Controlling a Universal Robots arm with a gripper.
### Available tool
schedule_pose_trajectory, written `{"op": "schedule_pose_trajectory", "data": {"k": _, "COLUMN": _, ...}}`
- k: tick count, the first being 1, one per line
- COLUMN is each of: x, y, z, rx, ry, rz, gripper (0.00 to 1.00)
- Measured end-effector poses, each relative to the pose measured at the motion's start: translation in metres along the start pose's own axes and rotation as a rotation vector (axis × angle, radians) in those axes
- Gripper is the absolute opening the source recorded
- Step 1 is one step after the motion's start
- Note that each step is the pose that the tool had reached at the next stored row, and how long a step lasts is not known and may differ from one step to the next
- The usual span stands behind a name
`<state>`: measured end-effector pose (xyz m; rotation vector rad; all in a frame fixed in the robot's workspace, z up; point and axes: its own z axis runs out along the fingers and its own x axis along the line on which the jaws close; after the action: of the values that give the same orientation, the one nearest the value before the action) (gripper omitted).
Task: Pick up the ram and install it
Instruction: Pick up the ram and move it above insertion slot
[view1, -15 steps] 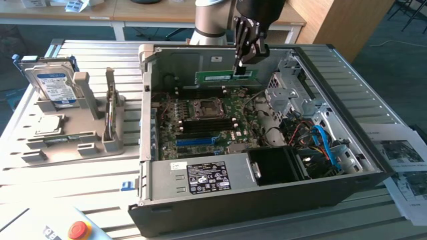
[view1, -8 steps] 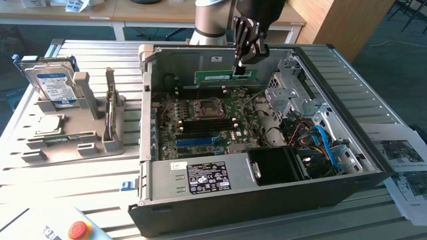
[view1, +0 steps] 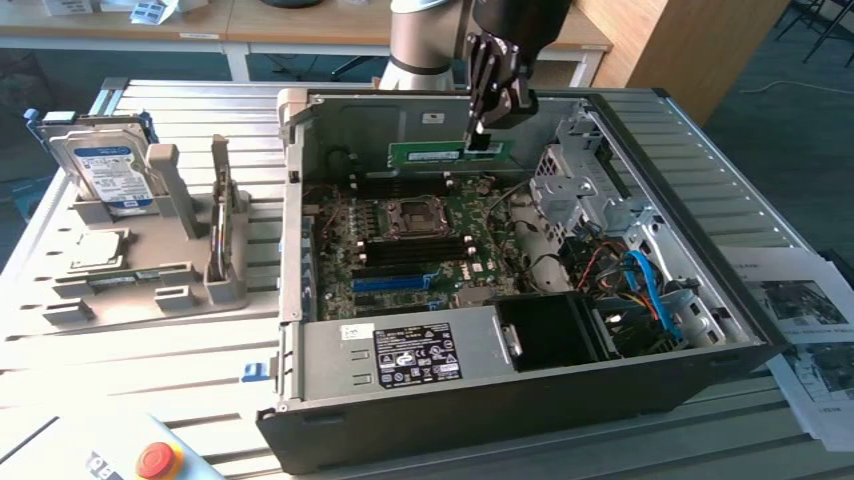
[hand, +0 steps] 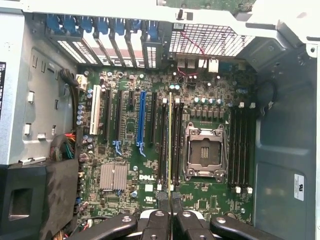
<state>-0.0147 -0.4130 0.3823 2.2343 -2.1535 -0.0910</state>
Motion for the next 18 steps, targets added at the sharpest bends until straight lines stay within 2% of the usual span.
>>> {"op": "schedule_pose_trajectory", "data": {"k": 6, "x": 0.0001, "y": -0.0004, "z": 0.0065, "rx": -0.0001, "ry": 0.0003, "rz": 0.000, "gripper": 0.12}}
{"op": "schedule_pose_trajectory", "data": {"k": 18, "x": 0.0001, "y": 0.0011, "z": 0.0069, "rx": -0.0001, "ry": 0.0003, "rz": 0.000, "gripper": 0.12}}
